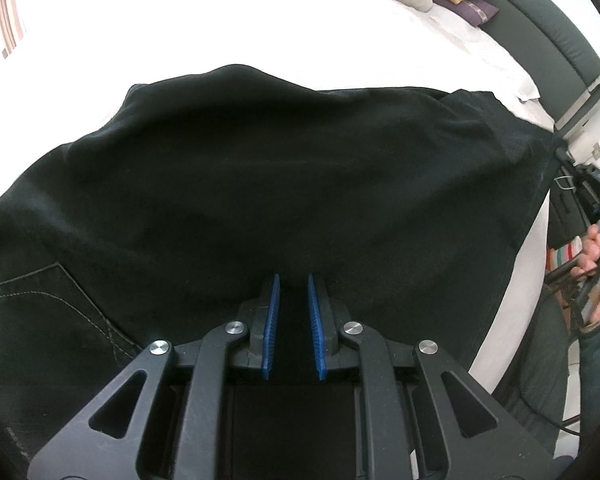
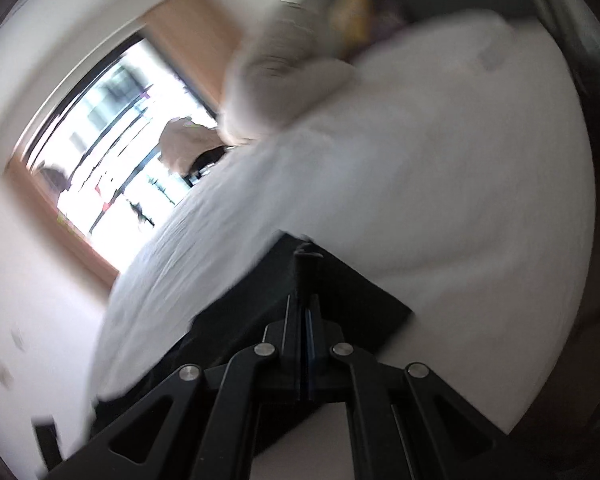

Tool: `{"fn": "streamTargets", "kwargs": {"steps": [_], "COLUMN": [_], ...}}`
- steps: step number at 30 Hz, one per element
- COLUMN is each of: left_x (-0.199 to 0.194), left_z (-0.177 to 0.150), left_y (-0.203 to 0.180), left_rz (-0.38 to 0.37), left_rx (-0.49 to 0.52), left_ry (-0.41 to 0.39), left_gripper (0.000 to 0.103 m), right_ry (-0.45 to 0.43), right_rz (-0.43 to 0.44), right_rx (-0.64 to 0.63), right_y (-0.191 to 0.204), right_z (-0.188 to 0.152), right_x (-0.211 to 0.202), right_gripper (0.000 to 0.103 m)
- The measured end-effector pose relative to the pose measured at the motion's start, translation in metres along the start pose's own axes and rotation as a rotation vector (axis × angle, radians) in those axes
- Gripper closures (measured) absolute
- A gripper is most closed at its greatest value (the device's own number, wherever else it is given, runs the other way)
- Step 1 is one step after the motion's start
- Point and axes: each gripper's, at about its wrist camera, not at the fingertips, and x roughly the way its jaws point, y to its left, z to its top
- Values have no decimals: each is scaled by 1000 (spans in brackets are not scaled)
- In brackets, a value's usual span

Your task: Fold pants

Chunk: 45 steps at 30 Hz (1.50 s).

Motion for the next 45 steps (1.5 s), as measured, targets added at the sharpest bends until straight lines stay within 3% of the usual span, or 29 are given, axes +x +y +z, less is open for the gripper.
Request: {"fn": "streamTargets", "kwargs": {"steps": [3, 7, 13, 17, 23, 28, 30, 33, 35, 40, 43, 45], "left_x": [1, -2, -5, -6, -6, -8, -9, -9, -8, -7, -7, -8], "left_z": [-2, -6, -11, -13, -18, -16, -15, -15, -15, -16, -16, -16], "left_y": [-1, -2, 1, 2, 7, 13, 14, 11, 12, 8, 4, 2], "left_rz": [-2, 0, -8, -11, -26, -43, -41, -32, -31, -28, -19, -16], "left_rx": [-8, -6, -13, -12, -28, -47, -47, -36, -32, -19, -13, -13], "left_ry": [-11, -24, -37, -42, -50, -47, -46, -49, -52, -58, -57, -55], "left_gripper": [89, 89, 89, 89, 89, 89, 89, 89, 89, 89, 89, 89], "right_ry": [2, 17, -25, 38, 47, -7, -21, -26, -4, 172, 292, 319], "right_rz": [7, -1, 36, 13, 83, 185, 200, 197, 144, -3, -56, -72], "right_rx": [-150, -120, -195, -151, -142, -264, -284, -231, -151, 81, 171, 174], "right_y": [35, 44, 70, 57, 74, 131, 137, 110, 72, -38, -71, -75], "right_z": [14, 38, 55, 51, 77, 104, 105, 92, 78, 10, -16, -16], "right_x": [0, 10, -3, 14, 31, 28, 28, 28, 31, 32, 41, 40], "right_gripper": [101, 101, 101, 101, 101, 101, 101, 101, 101, 100, 97, 92]}}
